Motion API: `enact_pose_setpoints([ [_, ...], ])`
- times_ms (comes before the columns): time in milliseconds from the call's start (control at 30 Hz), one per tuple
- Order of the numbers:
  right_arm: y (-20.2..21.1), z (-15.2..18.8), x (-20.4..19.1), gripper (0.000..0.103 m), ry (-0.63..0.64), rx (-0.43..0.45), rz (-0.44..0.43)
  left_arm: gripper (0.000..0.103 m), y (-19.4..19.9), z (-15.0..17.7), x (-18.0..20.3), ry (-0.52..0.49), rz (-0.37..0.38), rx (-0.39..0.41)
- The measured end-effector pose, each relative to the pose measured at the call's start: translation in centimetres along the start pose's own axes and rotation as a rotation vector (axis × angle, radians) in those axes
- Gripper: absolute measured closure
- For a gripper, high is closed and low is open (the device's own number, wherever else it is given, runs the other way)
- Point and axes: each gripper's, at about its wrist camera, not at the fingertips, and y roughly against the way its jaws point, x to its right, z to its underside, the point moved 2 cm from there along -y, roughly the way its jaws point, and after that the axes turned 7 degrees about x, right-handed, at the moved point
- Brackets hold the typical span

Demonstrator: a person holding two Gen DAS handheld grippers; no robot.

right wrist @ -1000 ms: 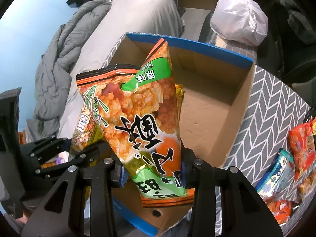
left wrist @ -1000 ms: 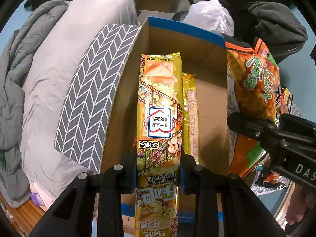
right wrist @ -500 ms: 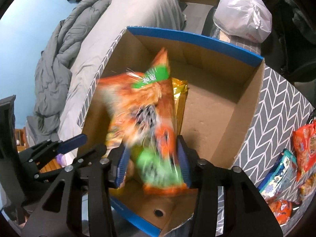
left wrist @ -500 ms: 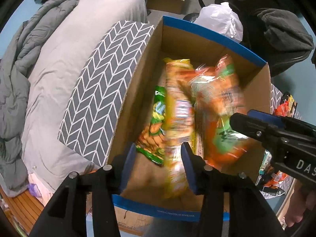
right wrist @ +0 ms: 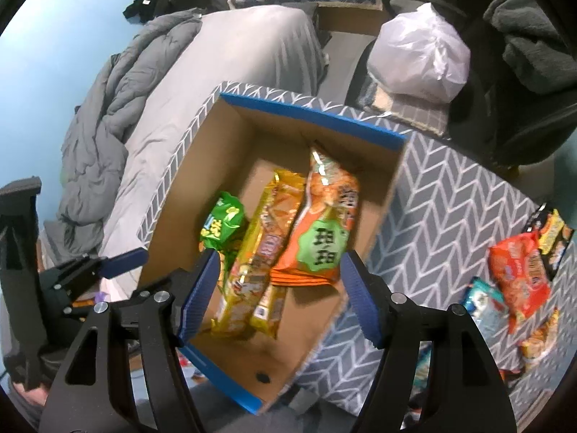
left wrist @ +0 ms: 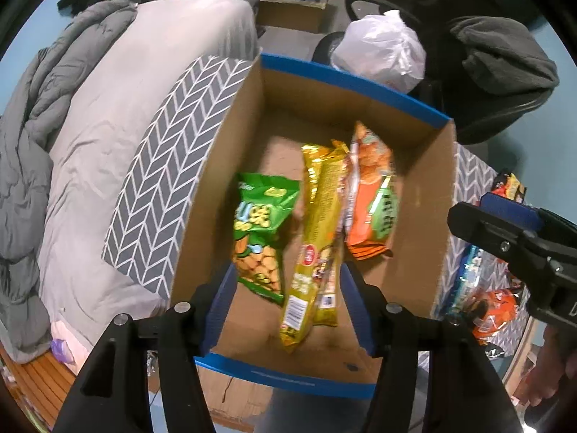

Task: Organize snacks
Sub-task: 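Withdraw both tools from the box toward the remaining snacks, then grasp the orange snack bag with the right tool and lift it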

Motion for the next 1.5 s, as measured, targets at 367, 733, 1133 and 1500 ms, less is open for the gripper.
enact_pose_setpoints([
  [367,4.0,1.5,4.5,0.029,-0.036,0.044,0.071,0.042,1.5,-0.5,5.2,-0.096,0.052,0.015],
  [733,8.3,4.4,10.9,0.029,-0.17,0.073,0.145,0.042,1.9,-0.2,12.4,-0.234,0.096,0.007],
  [1133,13.1,8.8,18.9,0.028,-0.275,0.079,0.247,0.038,1.5,1.5,19.3,-0.362,0.146,-0.018],
  [1500,12.9,12.4,22.0,0.028,-0.124,-0.022,0.224,0.035,-1.3,5.7,22.9,-0.395,0.167,-0.119],
])
